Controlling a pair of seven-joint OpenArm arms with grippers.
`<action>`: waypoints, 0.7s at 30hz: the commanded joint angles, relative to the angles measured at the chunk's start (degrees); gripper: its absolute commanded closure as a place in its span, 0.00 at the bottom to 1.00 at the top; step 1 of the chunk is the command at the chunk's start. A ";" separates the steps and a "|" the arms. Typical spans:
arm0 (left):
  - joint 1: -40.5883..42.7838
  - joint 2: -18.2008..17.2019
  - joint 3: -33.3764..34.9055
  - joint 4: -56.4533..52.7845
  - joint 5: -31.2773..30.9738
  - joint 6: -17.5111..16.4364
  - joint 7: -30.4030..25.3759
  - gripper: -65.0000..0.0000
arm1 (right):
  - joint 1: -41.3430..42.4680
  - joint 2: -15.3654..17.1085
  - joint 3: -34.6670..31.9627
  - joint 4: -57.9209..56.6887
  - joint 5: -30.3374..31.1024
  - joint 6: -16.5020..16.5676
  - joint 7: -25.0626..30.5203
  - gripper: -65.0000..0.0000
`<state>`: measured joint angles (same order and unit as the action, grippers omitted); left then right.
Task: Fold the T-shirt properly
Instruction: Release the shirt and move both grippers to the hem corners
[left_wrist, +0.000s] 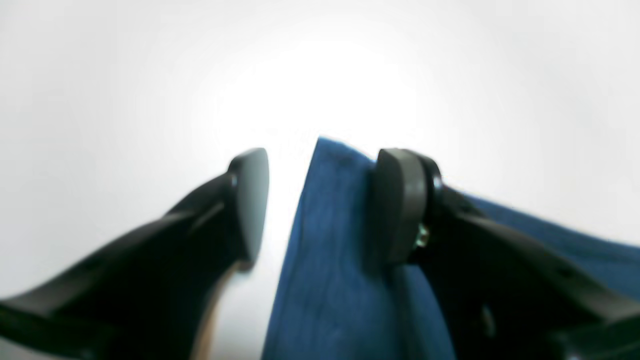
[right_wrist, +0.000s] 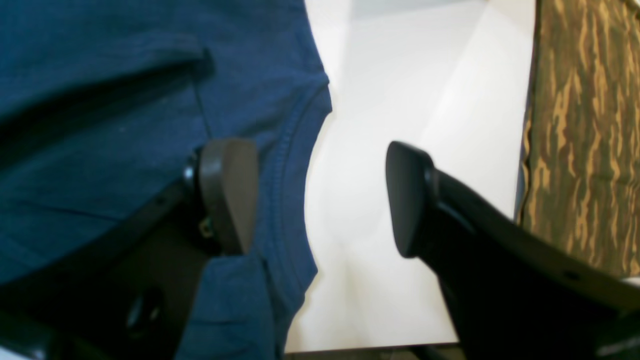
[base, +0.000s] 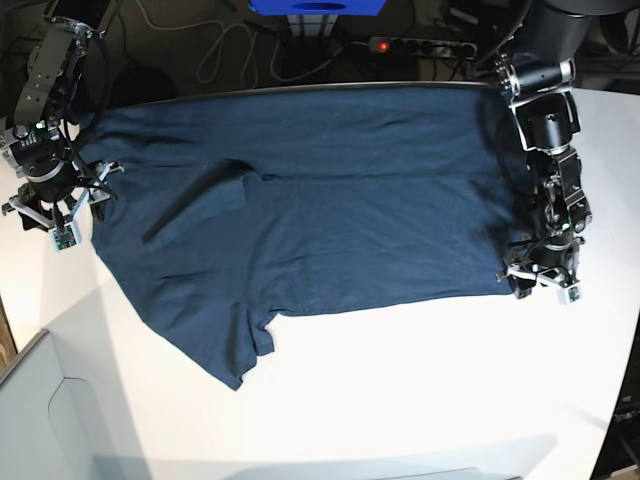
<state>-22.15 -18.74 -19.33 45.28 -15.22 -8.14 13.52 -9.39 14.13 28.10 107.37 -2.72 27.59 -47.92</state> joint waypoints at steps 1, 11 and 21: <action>-1.28 -0.82 -0.14 0.22 -0.47 -0.25 -0.90 0.50 | 0.90 0.86 0.25 0.54 0.48 0.14 1.11 0.41; -1.36 -0.38 4.17 -0.22 -0.56 -0.25 -2.93 0.51 | 5.65 0.77 -0.01 -0.52 0.48 0.05 0.93 0.41; -1.28 -0.47 3.99 -0.31 -0.56 -0.25 -2.93 0.84 | 19.98 1.74 -7.57 -13.53 0.48 -0.12 1.20 0.41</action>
<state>-22.26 -18.28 -15.20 44.21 -15.51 -8.16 11.03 9.54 15.07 20.25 92.79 -2.44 27.51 -47.86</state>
